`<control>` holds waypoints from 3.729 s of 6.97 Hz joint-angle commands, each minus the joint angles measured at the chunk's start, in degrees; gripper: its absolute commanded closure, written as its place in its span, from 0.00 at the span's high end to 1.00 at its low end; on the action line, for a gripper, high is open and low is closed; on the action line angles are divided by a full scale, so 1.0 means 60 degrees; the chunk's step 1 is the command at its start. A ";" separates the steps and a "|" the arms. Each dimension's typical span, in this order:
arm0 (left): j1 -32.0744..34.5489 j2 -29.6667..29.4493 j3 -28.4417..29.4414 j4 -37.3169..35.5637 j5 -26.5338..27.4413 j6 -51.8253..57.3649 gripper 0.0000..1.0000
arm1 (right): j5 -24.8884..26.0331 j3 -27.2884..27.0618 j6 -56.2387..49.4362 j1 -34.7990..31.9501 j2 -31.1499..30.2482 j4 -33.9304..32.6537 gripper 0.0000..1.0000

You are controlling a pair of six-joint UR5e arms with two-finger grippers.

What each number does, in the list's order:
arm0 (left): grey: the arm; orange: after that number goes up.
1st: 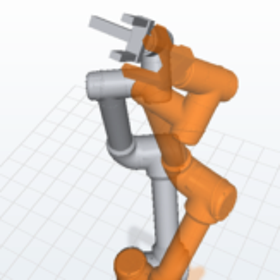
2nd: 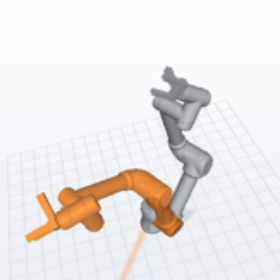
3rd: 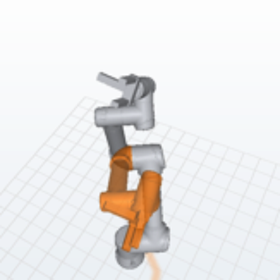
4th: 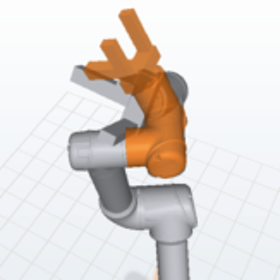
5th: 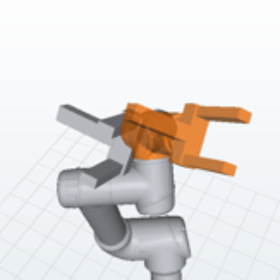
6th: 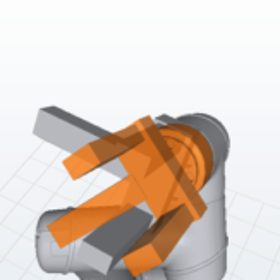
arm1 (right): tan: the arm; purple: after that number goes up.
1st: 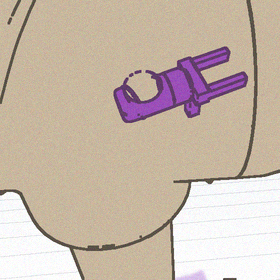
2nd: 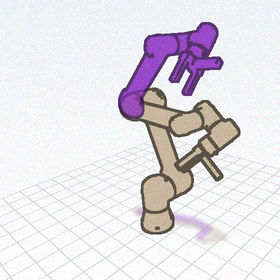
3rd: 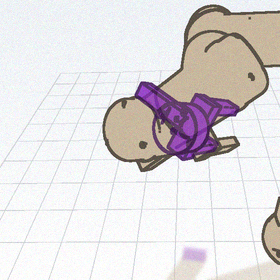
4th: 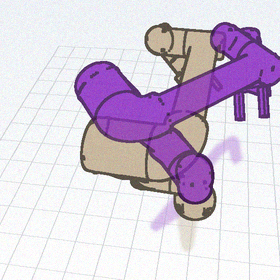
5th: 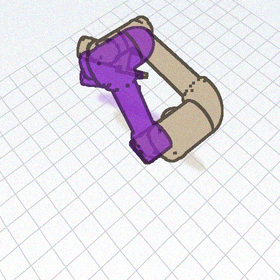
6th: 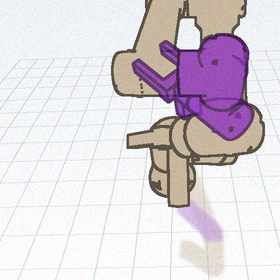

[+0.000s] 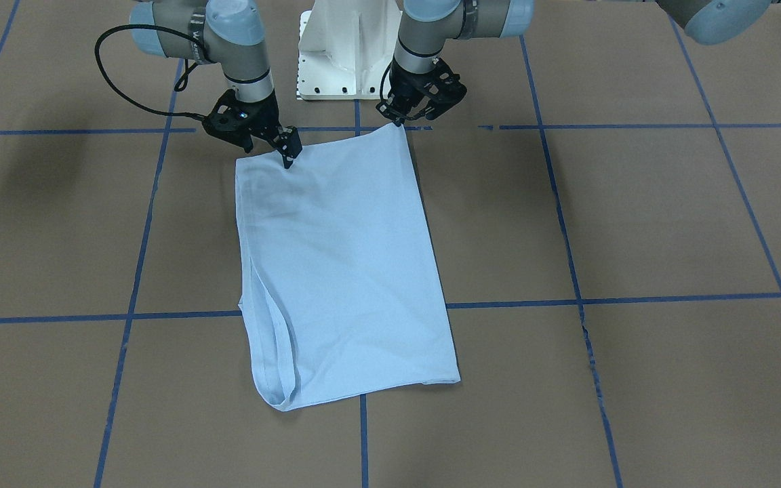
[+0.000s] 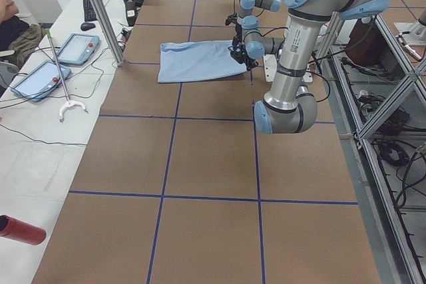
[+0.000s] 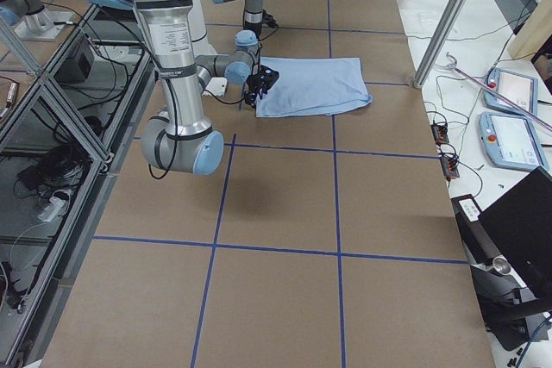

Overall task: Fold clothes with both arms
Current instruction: 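Grasp the shirt's near corners with both grippers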

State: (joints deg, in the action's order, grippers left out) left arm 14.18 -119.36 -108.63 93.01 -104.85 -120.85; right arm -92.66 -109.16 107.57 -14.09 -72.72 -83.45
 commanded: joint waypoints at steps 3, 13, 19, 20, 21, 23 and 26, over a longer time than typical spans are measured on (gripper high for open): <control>0.0010 -0.0029 -0.0015 -0.0003 0.0000 0.0000 0.00 | 0.0005 0.0014 0.0002 0.0033 -0.0170 -0.0022 0.73; -0.0005 0.0030 0.0000 -0.0003 0.0014 0.0000 0.00 | -0.0083 -0.0117 -0.0028 0.0004 0.0123 -0.0081 0.00; -0.0063 -0.0014 0.0044 0.0011 0.0014 0.0000 0.00 | -0.0098 -0.0044 -0.0028 -0.0055 0.0445 -0.0096 0.00; -0.0063 -0.0014 0.0087 0.0026 0.0014 0.0000 0.00 | -0.0083 -0.0015 -0.0013 -0.0055 0.0445 -0.0096 0.00; -0.0063 -0.0014 0.0102 0.0055 0.0014 0.0000 0.00 | -0.0083 -0.0029 -0.0013 -0.0055 0.0460 -0.0096 0.00; -0.0063 -0.0029 0.0030 0.0011 0.0000 0.0000 0.00 | -0.0025 -0.0029 0.0089 -0.0055 0.0489 -0.0081 0.00; -0.0063 0.0059 -0.0436 -0.0453 0.0029 0.0000 0.00 | -0.0287 -0.0379 0.0016 -0.0026 0.0490 -0.0052 0.00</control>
State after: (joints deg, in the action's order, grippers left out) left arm 13.86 -119.12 -109.54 92.22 -104.78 -120.85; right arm -93.69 -110.20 107.72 -14.37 -69.73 -83.80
